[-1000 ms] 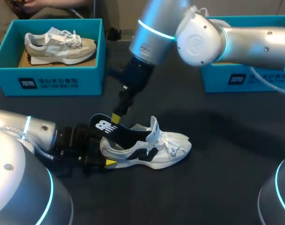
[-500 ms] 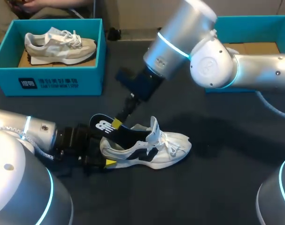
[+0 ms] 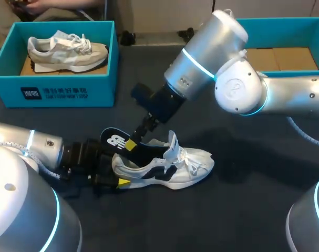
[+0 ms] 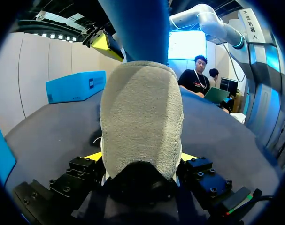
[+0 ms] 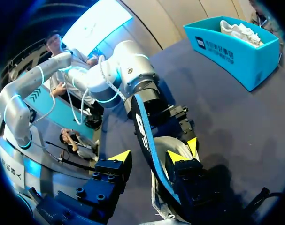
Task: Take the shoe out of the shoebox, open the shoe tongue, remove and reinsert the insole, then place the shoe into the shoebox
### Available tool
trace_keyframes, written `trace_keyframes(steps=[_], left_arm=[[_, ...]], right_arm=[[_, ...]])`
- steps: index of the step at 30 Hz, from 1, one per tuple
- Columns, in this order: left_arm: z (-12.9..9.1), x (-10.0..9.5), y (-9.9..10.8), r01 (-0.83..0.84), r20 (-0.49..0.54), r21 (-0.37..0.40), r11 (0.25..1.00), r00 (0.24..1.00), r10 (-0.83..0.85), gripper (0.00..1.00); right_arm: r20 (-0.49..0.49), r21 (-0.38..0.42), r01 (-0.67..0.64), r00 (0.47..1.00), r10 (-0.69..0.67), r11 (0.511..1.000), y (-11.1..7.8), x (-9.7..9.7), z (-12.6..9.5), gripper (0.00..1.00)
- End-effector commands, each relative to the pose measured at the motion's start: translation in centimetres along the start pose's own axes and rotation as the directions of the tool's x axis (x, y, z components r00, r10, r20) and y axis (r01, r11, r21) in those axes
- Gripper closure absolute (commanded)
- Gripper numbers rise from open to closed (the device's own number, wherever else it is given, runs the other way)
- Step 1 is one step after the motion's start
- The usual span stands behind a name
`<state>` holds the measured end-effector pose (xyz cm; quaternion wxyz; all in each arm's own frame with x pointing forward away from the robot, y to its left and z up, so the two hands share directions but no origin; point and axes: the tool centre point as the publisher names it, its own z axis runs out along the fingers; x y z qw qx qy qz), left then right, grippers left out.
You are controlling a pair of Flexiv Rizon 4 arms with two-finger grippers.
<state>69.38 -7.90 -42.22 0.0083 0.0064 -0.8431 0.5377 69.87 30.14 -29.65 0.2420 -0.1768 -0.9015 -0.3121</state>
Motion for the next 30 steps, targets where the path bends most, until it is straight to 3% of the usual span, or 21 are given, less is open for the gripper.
trace_keyframes(steps=[1,8,9,12,20,30], left_arm=[[0.1,0.0,0.0,0.0,0.0,-0.003,1.0,1.0,0.0,1.0],[0.1,0.0,0.0,0.0,0.0,-0.003,1.0,1.0,0.0,1.0],[0.1,0.0,0.0,0.0,0.0,-0.003,1.0,1.0,0.0,1.0],[0.1,0.0,0.0,0.0,0.0,-0.003,1.0,1.0,0.0,1.0],[0.1,0.0,0.0,0.0,0.0,-0.003,1.0,1.0,0.0,1.0],[0.1,0.0,0.0,0.0,0.0,-0.003,1.0,1.0,0.0,1.0]], right_arm=[[-0.008,-0.003,0.006,1.0,-0.006,1.0,0.2,-0.2,0.7,0.55],[-0.035,0.012,0.016,0.999,-0.015,1.0,0.2,-0.3,1.5,0.6],[-0.041,0.015,0.017,0.999,-0.016,1.0,0.2,-0.3,1.5,0.65],[-0.046,0.021,0.023,0.999,-0.022,1.0,0.2,-0.3,1.5,1.0],[-0.059,0.024,0.051,0.997,-0.049,0.998,1.1,-0.5,1.3,1.0],[-0.013,-0.106,0.041,0.999,-0.043,0.994,4.1,-0.6,-0.1,1.0]])
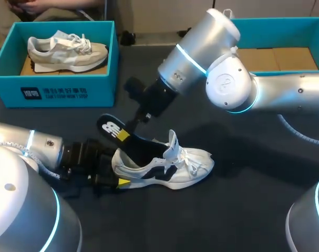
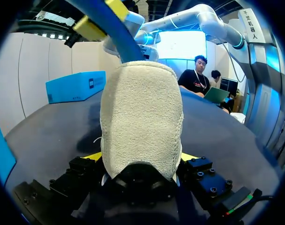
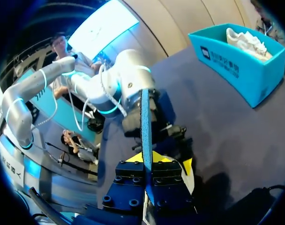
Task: Take the shoe out of the shoebox, open the shoe tongue, remove and reinsert the insole, then place the shoe into the shoebox
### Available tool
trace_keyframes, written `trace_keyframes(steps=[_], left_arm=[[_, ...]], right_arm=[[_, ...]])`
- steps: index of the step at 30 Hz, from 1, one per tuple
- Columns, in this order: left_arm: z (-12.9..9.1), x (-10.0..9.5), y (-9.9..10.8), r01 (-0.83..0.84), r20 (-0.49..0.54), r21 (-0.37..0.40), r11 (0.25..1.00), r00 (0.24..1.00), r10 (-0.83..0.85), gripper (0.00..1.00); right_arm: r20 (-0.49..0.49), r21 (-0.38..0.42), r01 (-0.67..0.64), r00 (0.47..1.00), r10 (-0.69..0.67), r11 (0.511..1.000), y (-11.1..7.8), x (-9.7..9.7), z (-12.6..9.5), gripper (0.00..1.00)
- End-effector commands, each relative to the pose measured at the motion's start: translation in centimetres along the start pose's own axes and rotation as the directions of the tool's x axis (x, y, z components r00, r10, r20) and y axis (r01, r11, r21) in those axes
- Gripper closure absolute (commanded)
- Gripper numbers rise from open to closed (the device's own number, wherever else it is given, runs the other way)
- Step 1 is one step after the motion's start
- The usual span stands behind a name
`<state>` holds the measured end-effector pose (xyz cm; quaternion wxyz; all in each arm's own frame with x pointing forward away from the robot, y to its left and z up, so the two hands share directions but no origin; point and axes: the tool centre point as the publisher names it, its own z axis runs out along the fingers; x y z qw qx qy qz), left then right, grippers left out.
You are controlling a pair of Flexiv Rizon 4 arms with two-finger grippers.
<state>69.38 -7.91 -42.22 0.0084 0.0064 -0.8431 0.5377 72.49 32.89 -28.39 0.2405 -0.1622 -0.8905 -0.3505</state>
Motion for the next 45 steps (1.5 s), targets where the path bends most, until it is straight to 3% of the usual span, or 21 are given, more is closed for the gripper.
trace_keyframes(steps=[1,5,13,25,32,45], left_arm=[[0.1,0.0,0.0,0.0,0.0,-0.003,1.0,1.0,0.0,1.0],[0.1,0.0,0.0,0.0,0.0,-0.003,1.0,1.0,0.0,1.0],[0.1,0.0,0.0,0.0,0.0,-0.003,1.0,1.0,0.0,1.0],[0.1,0.0,0.0,0.0,0.0,-0.003,1.0,1.0,0.0,1.0],[0.1,0.0,0.0,0.0,0.0,-0.003,1.0,1.0,0.0,1.0],[0.1,0.0,0.0,0.0,0.0,-0.003,1.0,1.0,0.0,1.0]], right_arm=[[0.011,-0.036,0.001,1.0,-0.001,0.999,0.3,0.4,-0.1,1.0],[0.032,-0.124,-0.002,0.999,0.006,0.992,2.4,0.3,-0.9,1.0],[0.09,-0.194,0.003,0.996,0.015,0.981,5.5,0.4,-2.9,1.0],[0.137,-0.176,0.055,0.99,-0.031,0.983,9.3,0.2,-5.5,1.0],[0.172,-0.195,0.04,0.985,-0.006,0.98,10.7,-0.2,-6.8,1.0],[0.172,-0.195,0.04,0.985,-0.006,0.98,10.7,-0.2,-6.8,1.0]])
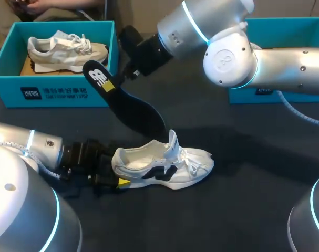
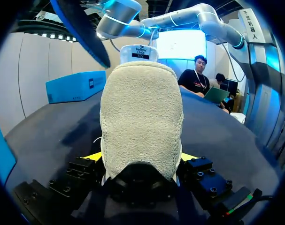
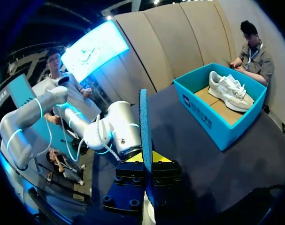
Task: Take the shoe out of the shoebox, open the shoe tongue, remove and reinsert the insole, then place the shoe into the shoebox
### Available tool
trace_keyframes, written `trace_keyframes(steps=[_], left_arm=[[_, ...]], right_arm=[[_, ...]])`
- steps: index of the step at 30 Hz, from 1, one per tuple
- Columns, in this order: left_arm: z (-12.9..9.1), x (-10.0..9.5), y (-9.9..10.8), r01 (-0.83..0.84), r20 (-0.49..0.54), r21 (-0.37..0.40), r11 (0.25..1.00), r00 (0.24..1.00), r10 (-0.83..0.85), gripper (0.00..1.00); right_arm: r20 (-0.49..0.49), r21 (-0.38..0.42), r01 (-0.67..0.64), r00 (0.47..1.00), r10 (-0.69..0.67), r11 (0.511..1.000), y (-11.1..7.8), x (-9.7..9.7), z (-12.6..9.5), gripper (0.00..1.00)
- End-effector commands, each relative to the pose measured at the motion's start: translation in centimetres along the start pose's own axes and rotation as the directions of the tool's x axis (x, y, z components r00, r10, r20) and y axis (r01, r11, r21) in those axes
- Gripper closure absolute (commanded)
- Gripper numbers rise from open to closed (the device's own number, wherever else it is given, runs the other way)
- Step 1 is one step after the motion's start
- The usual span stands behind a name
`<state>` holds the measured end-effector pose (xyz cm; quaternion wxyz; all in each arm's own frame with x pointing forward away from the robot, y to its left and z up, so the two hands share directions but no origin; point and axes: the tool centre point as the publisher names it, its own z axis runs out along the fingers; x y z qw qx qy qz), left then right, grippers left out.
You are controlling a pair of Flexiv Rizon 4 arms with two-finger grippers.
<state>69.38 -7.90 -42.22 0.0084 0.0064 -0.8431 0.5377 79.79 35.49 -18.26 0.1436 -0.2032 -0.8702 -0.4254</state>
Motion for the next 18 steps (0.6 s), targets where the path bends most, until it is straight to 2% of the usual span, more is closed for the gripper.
trace_keyframes(steps=[1,7,9,14,18], left_arm=[[0.1,0.0,0.0,0.0,0.0,-0.003,1.0,1.0,0.0,1.0],[0.1,0.0,0.0,0.0,0.0,-0.003,1.0,1.0,0.0,1.0],[0.1,0.0,0.0,0.0,0.0,-0.003,1.0,1.0,0.0,1.0],[0.1,0.0,0.0,0.0,0.0,-0.003,1.0,1.0,0.0,1.0],[0.1,0.0,0.0,0.0,0.0,-0.003,1.0,1.0,0.0,1.0]], right_arm=[[0.004,0.0,-0.001,1.0,0.001,1.0,0.0,0.1,0.1,1.0],[0.003,-0.002,-0.004,1.0,0.004,1.0,0.2,0.1,-0.1,1.0],[-0.014,-0.032,0.006,1.0,-0.006,0.999,0.8,0.1,-0.6,1.0],[-0.068,-0.036,-0.021,0.997,0.019,0.999,2.1,0.2,-2.2,1.0],[-0.097,-0.083,-0.043,0.995,0.035,0.996,3.6,0.5,-3.8,1.0]])
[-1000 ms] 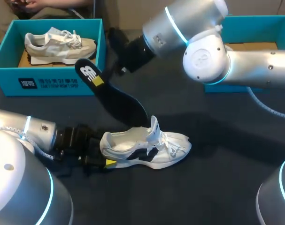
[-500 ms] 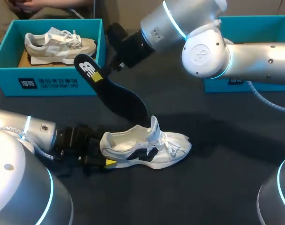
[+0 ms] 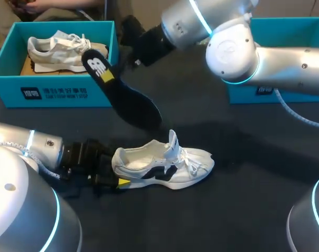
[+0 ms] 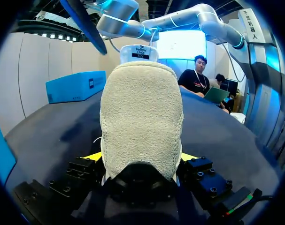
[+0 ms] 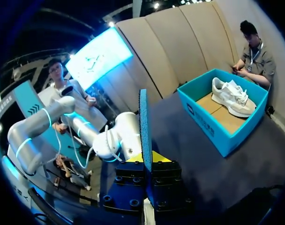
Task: Take the shoe out of the shoebox, open the shoe tongue, remove and reinsert the insole, then place the shoe into the shoebox
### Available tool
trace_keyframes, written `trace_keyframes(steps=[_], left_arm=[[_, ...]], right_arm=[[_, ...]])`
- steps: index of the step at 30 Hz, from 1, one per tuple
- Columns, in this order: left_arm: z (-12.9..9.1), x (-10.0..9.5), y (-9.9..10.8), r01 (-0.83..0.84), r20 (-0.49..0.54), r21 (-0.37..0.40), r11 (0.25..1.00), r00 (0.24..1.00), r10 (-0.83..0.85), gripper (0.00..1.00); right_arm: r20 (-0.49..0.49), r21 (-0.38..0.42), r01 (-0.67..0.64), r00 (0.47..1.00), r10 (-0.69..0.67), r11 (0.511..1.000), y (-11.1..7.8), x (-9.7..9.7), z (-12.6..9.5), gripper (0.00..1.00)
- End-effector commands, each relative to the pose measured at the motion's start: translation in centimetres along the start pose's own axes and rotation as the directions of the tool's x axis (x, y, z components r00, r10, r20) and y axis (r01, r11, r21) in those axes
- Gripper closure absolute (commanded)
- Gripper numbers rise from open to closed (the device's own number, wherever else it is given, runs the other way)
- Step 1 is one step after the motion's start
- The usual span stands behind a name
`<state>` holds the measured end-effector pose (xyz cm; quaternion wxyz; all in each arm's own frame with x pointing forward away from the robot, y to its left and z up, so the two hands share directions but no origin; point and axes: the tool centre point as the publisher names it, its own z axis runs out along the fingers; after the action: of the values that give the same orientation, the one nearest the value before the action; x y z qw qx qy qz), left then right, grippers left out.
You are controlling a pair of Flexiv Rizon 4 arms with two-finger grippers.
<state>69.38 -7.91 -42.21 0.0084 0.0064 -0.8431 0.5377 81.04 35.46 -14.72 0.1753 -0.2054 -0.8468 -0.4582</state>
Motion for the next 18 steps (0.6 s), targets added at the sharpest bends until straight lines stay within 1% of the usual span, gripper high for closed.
trace_keyframes(steps=[1,5,10,12,18], left_arm=[[0.1,0.0,0.1,0.0,0.0,-0.003,1.0,1.0,0.0,1.0],[0.1,0.0,0.1,0.0,0.0,-0.003,1.0,1.0,0.0,1.0],[0.1,0.0,0.1,0.0,0.0,-0.003,1.0,1.0,0.0,1.0],[0.1,0.0,0.1,0.0,0.0,-0.003,1.0,1.0,0.0,1.0],[0.1,0.0,0.1,0.0,0.0,-0.003,1.0,1.0,0.0,1.0]], right_arm=[[-0.026,-0.028,-0.013,1.0,0.013,1.0,0.9,0.4,-1.8,1.0],[-0.079,-0.095,-0.059,0.996,0.052,0.994,2.1,0.9,-3.7,1.0],[-0.178,-0.146,-0.095,0.982,0.069,0.985,3.2,1.6,-5.9,1.0],[-0.21,-0.154,-0.113,0.974,0.079,0.982,3.6,1.9,-6.7,1.0],[-0.262,-0.267,-0.152,0.962,0.08,0.952,4.4,2.7,-9.3,1.0]])
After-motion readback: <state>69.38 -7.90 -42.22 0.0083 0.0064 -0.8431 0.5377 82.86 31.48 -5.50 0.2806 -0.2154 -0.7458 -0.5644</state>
